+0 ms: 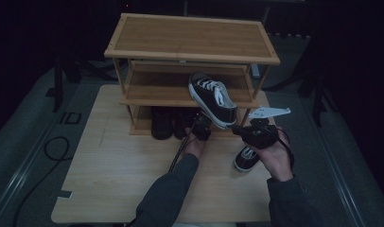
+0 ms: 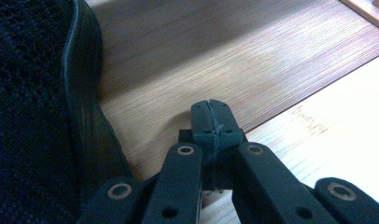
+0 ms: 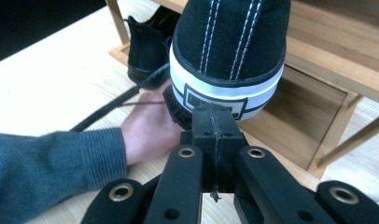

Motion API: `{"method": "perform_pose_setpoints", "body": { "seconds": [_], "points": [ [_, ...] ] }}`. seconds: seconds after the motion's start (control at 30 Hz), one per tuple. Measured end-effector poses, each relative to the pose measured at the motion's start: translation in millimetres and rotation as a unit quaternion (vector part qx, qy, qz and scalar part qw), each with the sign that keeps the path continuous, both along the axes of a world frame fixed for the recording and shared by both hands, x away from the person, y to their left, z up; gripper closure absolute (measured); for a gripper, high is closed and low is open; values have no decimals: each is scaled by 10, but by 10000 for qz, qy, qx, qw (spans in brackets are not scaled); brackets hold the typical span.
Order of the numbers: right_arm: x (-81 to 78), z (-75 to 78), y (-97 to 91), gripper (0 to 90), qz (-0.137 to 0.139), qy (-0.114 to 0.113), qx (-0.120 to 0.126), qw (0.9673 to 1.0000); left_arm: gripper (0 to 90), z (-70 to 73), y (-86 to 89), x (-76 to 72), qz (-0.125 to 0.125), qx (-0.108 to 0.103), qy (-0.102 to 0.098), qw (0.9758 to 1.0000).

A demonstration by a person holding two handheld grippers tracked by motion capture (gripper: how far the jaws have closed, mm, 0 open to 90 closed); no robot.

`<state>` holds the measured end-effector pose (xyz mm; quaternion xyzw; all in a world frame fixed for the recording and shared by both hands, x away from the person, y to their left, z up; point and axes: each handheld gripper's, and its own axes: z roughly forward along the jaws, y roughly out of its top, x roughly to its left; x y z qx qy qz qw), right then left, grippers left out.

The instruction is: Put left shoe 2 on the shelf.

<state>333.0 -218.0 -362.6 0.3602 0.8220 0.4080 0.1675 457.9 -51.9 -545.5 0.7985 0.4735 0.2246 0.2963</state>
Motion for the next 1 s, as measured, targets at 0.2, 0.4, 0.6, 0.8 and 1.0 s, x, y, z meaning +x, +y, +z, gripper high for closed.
{"method": "perform_pose_setpoints", "body": {
  "seconds": [0.2, 0.4, 0.6, 0.8, 1.0],
  "points": [
    [51, 2, 109, 900, 40, -38, -23, 10000, 900, -13, -9, 2, -2, -109, -39, 9999],
    [140, -24, 186, 900, 7, -15, 26, 10000, 900, -12, -22, -10, 33, -57, -62, 10000],
    [240, -36, 302, 900, 102, -16, 47, 9999, 900, -13, -24, -11, 35, -54, -66, 10000],
    [331, -58, 452, 900, 88, -142, -82, 9998, 900, -12, -32, -15, 61, -27, -76, 9999],
    [435, -70, 592, 900, 187, -168, -79, 9997, 900, -21, -33, -14, 71, -100, -109, 9999]
  ]
}}
